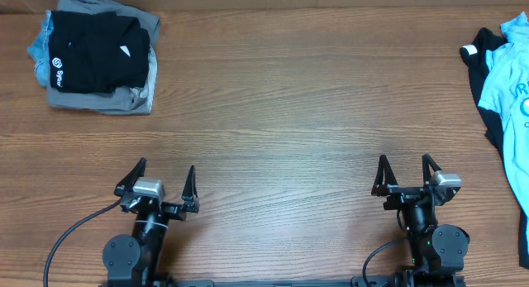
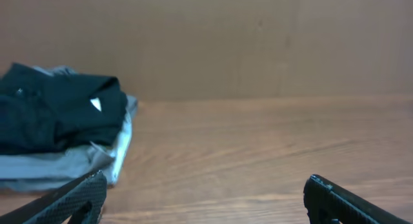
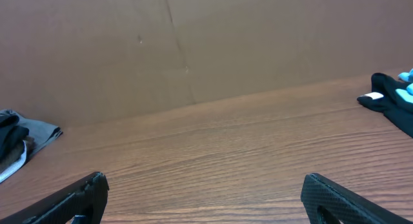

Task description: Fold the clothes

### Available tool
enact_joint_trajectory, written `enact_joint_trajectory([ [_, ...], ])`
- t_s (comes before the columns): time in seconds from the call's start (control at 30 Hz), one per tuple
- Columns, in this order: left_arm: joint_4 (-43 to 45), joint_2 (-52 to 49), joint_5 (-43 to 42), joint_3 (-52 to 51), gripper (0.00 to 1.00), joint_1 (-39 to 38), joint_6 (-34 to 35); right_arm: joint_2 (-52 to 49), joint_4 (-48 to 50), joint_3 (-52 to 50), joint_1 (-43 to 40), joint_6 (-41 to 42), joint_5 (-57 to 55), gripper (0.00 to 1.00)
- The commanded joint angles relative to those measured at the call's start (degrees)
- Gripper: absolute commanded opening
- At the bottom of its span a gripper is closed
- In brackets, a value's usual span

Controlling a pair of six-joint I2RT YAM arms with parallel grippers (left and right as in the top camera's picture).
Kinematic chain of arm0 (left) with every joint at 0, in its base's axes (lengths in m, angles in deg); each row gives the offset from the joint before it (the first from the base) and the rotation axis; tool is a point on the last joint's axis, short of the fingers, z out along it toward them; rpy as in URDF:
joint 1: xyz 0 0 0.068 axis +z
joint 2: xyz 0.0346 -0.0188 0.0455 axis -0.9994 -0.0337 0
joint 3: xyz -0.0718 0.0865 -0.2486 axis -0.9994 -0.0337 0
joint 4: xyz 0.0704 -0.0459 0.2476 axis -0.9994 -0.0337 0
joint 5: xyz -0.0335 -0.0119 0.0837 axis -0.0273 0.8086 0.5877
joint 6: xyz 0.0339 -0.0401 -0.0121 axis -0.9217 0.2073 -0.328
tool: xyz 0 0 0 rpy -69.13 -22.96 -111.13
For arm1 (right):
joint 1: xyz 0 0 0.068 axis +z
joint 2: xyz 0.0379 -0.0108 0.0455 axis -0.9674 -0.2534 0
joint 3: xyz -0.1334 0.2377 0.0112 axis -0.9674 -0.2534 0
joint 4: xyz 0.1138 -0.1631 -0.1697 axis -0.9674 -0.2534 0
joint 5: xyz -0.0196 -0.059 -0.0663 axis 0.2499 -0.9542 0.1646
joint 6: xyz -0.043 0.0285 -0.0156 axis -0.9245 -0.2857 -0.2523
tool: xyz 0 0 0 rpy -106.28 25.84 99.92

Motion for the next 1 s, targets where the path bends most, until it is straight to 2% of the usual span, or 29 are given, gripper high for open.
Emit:
enact_joint_trajectory([
  [0.0,4.5,0.8,1.9,-3.6,1.00,-0.4,-1.7,0.6,0.2,-0.6,-0.2,-0.2,0.3,1.00],
  [0.07,6.8,0.8,0.9,-5.2,1.00,-0.4,-3.1,0.6,0.2,-0.6,-0.2,-0.2,0.3,1.00],
  [0.23,2.0,0.8,0.6,-5.2,1.00,-0.4,-8.2,0.6,0.2,-0.6,-0.2,-0.2,0.3,1.00],
  [0.97,1.6,0.8,2.0,-5.1,1.00,-0.3,-7.5,0.6,0.2,-0.6,-0.2,-0.2,0.3,1.00],
])
